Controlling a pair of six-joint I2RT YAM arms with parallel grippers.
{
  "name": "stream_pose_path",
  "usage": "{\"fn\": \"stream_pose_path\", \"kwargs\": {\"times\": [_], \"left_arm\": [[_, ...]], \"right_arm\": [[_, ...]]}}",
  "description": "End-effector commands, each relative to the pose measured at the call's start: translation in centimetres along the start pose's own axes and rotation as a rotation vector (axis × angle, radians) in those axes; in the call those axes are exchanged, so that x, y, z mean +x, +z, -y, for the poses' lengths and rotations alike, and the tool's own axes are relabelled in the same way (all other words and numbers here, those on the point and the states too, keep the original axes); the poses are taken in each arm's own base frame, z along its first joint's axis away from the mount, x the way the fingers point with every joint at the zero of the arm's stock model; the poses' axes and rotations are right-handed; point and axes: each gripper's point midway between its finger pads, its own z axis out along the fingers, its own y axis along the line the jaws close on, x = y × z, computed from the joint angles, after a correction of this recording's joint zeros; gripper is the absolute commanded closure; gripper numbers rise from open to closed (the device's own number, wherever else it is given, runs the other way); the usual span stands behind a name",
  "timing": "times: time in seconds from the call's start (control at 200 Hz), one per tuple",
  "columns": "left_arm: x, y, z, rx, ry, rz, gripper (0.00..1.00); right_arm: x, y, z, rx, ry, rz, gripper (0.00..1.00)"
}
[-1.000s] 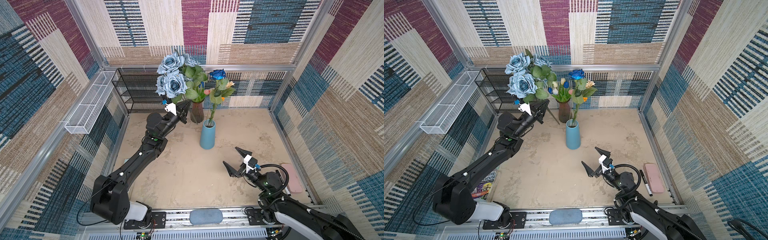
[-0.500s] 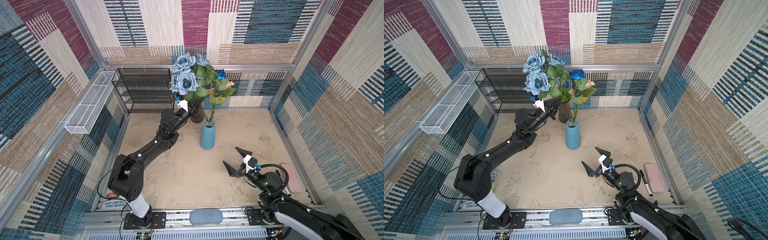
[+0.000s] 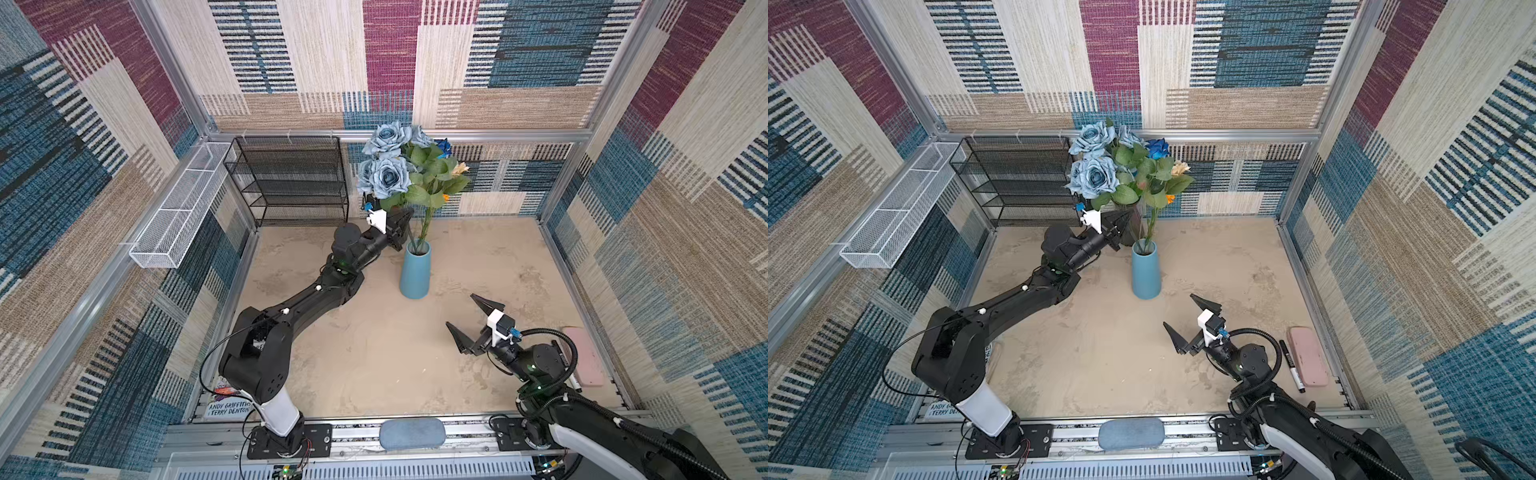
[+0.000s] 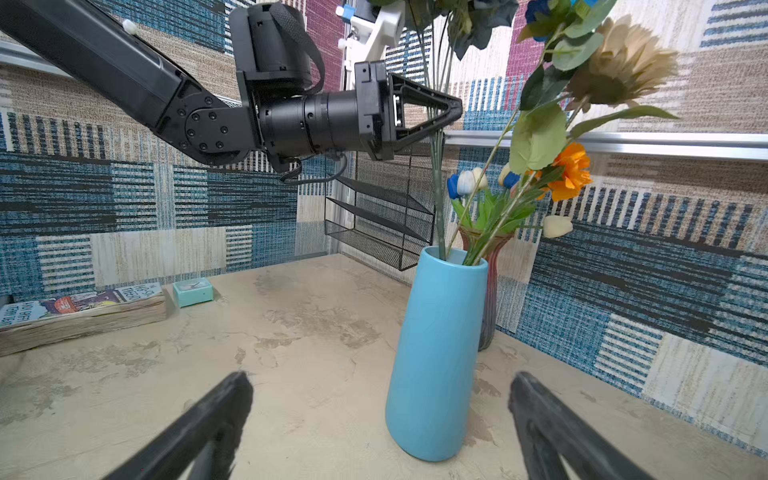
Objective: Arrange the flowers into the vase
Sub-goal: 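Lower the pale blue rose stems into the light blue vase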
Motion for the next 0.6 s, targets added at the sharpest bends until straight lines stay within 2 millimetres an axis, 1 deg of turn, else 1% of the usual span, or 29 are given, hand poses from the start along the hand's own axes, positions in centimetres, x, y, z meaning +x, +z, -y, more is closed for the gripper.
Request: {"fn": "stream_pose_path", "kwargs": {"times": [0.0, 0.18, 0.391, 0.541, 0.596], "left_arm": [[1.1, 0.1, 0.0, -0.016, 0.06, -0.036, 1.0], [3.3, 0.5, -0.1, -0.026, 0.069, -0.077, 1.0], [5.2, 1.3, 0.1, -0.017, 0.062, -0.093, 1.0], [6.6, 1.3, 0.2, -0.018, 0.069, -0.114, 1.0], [6.9, 1.1, 0.6, -0.005, 0.077, -0.114, 0.98]], "right_arm": [[-0.2, 0.1, 0.2, 0.011, -0.001, 0.006, 0.0], [0.0, 0.2, 0.3, 0.013, -0.001, 0.001, 0.0], [0.1, 0.1, 0.3, 0.018, -0.003, -0.002, 0.0], [0.2, 0.1, 0.4, 0.022, -0.003, -0.006, 0.0], [0.2, 0.2, 0.4, 0.022, -0.003, -0.007, 0.0]]}}
